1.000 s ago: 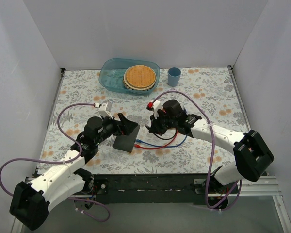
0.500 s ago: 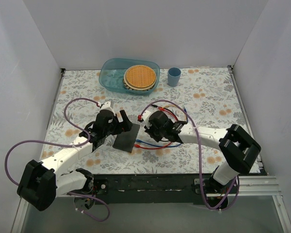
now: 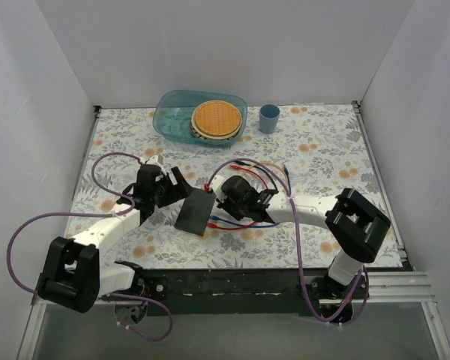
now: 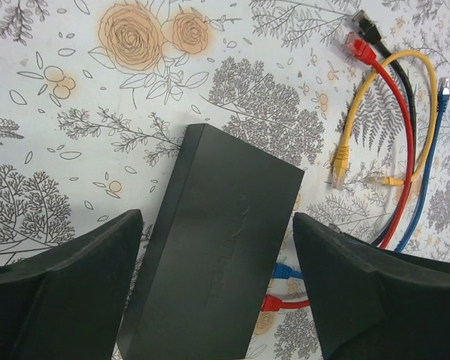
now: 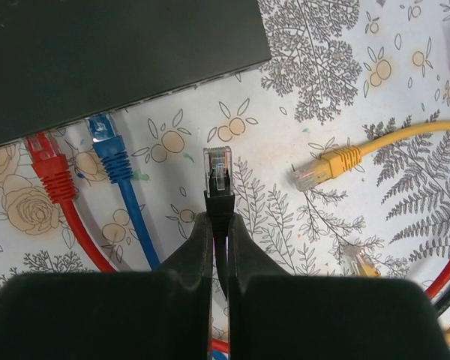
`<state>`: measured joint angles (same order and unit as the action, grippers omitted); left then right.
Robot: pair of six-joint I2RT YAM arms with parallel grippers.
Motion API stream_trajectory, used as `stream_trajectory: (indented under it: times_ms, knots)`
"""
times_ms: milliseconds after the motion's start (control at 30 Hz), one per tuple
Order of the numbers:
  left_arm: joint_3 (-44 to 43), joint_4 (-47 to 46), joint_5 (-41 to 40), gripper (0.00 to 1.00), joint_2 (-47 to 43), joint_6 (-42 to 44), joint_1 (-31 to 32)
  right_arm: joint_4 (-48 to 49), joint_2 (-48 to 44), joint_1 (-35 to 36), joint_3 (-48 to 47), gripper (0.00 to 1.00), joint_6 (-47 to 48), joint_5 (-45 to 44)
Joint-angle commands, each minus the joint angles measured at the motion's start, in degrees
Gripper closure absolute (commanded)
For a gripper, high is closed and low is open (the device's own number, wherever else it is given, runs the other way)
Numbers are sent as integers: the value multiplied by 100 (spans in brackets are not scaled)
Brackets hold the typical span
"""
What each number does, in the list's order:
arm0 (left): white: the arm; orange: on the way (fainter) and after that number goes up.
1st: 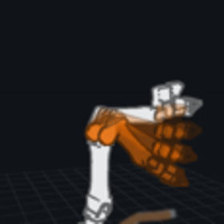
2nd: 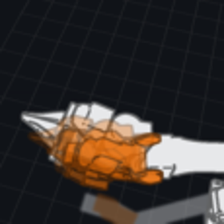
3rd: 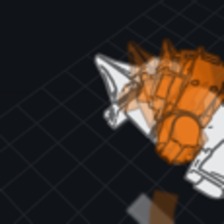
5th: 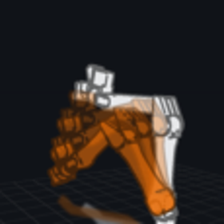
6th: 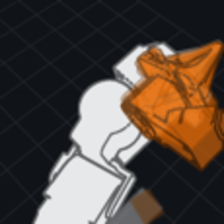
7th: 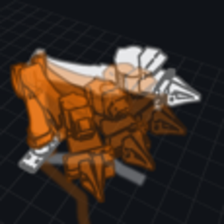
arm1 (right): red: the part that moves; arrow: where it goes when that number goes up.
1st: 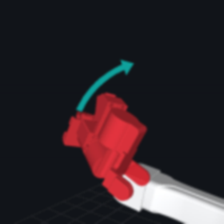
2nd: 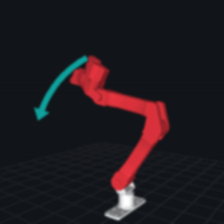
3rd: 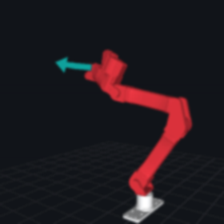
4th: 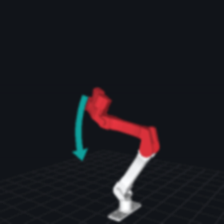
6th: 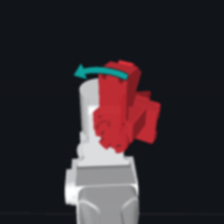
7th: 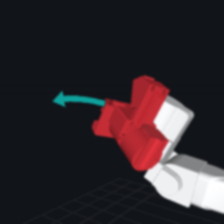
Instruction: Insert the plug into the switch port
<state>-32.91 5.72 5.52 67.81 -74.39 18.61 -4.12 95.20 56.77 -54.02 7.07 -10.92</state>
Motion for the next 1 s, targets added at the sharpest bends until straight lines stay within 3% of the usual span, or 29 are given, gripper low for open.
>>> stream_trajectory:
  times_ms: [0, 200, 967]
  knots:
    - [109, -246, 740, 27, 276, 170, -156, 254, 130, 132, -363, 99, 198, -7]
    - [302, -536, 1083, 37, 496, 127, -244, -45, 473, 343, -671, 99, 365, -218]
    - [557, -1037, 1232, 37, 874, 223, -297, -344, 1044, 651, -970, 99, 699, -719]
